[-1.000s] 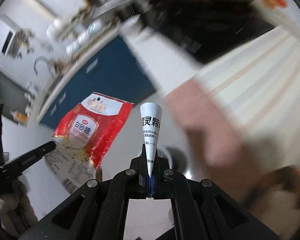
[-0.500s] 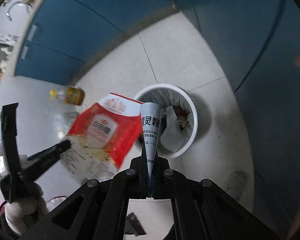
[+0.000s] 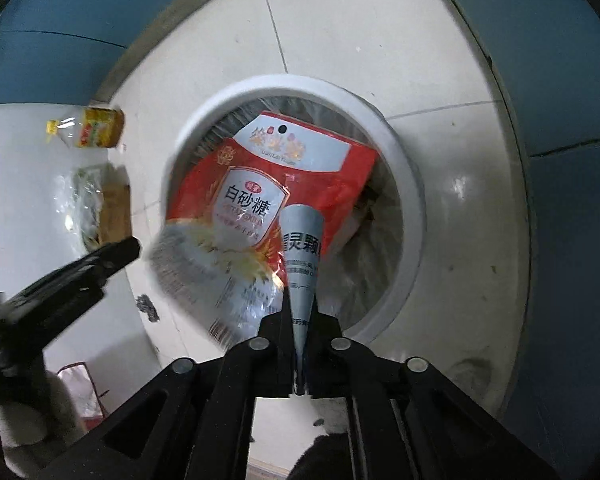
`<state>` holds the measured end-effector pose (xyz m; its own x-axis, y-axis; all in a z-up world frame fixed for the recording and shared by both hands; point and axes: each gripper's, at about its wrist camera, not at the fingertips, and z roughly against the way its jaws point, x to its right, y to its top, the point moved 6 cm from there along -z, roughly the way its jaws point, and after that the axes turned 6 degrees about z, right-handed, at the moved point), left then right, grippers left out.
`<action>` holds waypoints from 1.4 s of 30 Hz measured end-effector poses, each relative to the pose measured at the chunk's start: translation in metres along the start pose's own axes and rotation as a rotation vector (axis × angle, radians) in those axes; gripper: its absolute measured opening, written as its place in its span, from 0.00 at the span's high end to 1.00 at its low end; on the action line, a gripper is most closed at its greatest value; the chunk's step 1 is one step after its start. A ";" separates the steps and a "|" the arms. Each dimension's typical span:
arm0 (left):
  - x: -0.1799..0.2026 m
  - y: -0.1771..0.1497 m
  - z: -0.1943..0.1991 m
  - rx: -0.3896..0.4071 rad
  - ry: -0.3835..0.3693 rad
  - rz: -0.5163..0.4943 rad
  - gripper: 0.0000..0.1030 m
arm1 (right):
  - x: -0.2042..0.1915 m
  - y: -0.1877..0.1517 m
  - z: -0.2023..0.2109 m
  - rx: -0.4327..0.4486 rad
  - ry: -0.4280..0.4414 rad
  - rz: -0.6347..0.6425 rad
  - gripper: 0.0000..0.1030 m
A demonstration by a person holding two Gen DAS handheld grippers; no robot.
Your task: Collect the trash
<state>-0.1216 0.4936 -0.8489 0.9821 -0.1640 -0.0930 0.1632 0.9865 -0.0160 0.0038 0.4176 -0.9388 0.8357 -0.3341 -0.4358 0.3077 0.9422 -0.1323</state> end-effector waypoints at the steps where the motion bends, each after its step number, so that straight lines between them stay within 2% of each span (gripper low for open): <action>1: -0.001 0.001 0.002 0.003 -0.008 0.008 0.09 | 0.001 -0.001 0.002 -0.003 0.002 -0.003 0.61; 2: -0.005 0.000 0.008 0.006 -0.015 0.024 0.09 | 0.002 -0.001 0.005 0.000 0.009 -0.003 0.50; 5: -0.014 -0.001 0.024 0.024 -0.015 0.052 0.09 | 0.000 -0.005 0.026 0.023 -0.039 0.028 0.38; 6: -0.021 -0.003 0.036 0.044 -0.013 0.064 0.09 | -0.003 -0.006 0.033 0.035 -0.072 0.046 0.35; 8: -0.029 -0.009 0.053 0.069 -0.012 0.075 0.09 | -0.012 -0.010 0.055 0.071 -0.148 0.078 0.15; 10: -0.039 -0.018 0.078 0.106 -0.011 0.091 0.08 | -0.020 -0.017 0.081 0.113 -0.241 0.109 0.01; 12: -0.046 -0.029 0.107 0.132 -0.019 0.100 0.08 | -0.030 -0.029 0.110 0.159 -0.320 0.137 0.00; 16: -0.057 -0.049 0.178 0.206 -0.038 0.102 0.00 | -0.057 -0.056 0.176 0.231 -0.401 0.158 0.00; 22: -0.069 -0.091 0.317 0.313 -0.090 0.082 0.00 | -0.119 -0.121 0.317 0.376 -0.448 0.207 0.00; 26: -0.073 -0.126 0.408 0.378 -0.127 0.055 0.00 | -0.166 -0.169 0.424 0.503 -0.479 0.238 0.00; 27: -0.075 -0.137 0.436 0.402 -0.138 0.046 0.00 | -0.177 -0.182 0.451 0.531 -0.482 0.248 0.00; 33: -0.088 -0.185 0.544 0.499 -0.171 0.045 0.00 | -0.228 -0.251 0.575 0.650 -0.463 0.267 0.00; 39: -0.095 -0.231 0.621 0.591 -0.172 0.067 0.00 | -0.253 -0.305 0.648 0.715 -0.415 0.290 0.00; 42: -0.096 -0.252 0.642 0.616 -0.181 0.096 0.00 | -0.258 -0.329 0.677 0.739 -0.371 0.304 0.00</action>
<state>-0.1968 0.2615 -0.1967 0.9865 -0.1258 0.1048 0.0454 0.8253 0.5629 -0.0052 0.1776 -0.1806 0.9836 -0.1786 -0.0245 0.1565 0.7784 0.6079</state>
